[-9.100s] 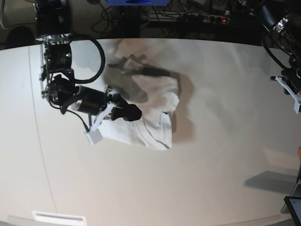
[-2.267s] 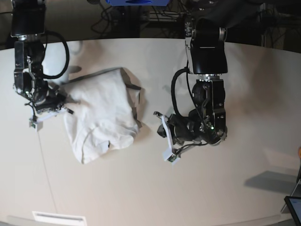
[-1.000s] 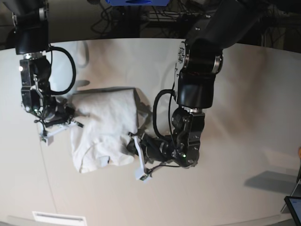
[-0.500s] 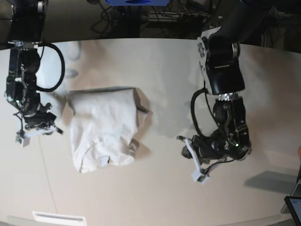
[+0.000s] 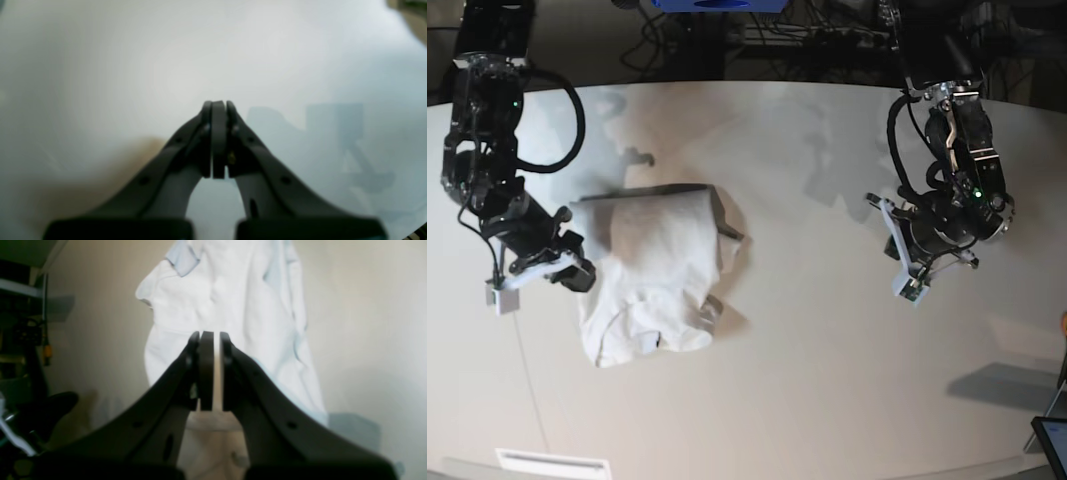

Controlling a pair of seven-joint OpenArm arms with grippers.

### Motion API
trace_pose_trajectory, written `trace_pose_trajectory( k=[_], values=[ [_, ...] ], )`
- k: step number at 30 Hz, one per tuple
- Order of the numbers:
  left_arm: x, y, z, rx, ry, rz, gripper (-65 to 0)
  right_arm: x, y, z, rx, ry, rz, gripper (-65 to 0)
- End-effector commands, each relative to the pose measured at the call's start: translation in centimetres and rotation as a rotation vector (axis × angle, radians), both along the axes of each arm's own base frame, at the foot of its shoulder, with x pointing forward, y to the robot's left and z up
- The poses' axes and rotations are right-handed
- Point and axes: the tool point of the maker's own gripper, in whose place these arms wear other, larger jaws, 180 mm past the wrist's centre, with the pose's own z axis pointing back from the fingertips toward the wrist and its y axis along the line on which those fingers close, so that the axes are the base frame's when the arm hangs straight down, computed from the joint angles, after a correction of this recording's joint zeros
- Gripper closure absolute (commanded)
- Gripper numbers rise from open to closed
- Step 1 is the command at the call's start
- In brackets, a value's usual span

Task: Fold the T-shirt properly
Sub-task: 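Tuck and smooth the shirt's side edge with the right gripper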

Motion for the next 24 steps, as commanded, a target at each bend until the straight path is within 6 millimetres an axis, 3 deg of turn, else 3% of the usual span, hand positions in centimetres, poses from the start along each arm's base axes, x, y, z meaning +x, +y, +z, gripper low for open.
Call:
trace_pose_trajectory(
  k=[1, 8, 16, 20, 24],
  values=[
    [0.7, 0.2, 1.3, -0.002, -0.049, -0.005, 0.0, 0.6, -0.3, 0.5, 0.008, -0.024, -0.005, -3.0],
    [0.2, 0.9, 1.1, 0.000, -0.043, 0.017, 0.0, -0.5, -0.4, -5.5, 0.072, 0.129, -0.005, -3.0],
    [-0.2, 0.8, 1.1, 0.005, -0.046, 0.012, 0.0, -1.9, -1.2, -10.3, 0.081, 0.240, 0.004, -3.0],
    [-0.2, 0.8, 1.1, 0.005, -0.046, 0.012, 0.0, -2.3, -1.1, -11.3, 0.087, 0.263, 0.017, -3.0],
    [-0.2, 0.8, 1.1, 0.005, -0.046, 0.012, 0.0, -1.8, -0.8, -9.6, 0.080, 0.213, 0.033, -3.0]
  ],
)
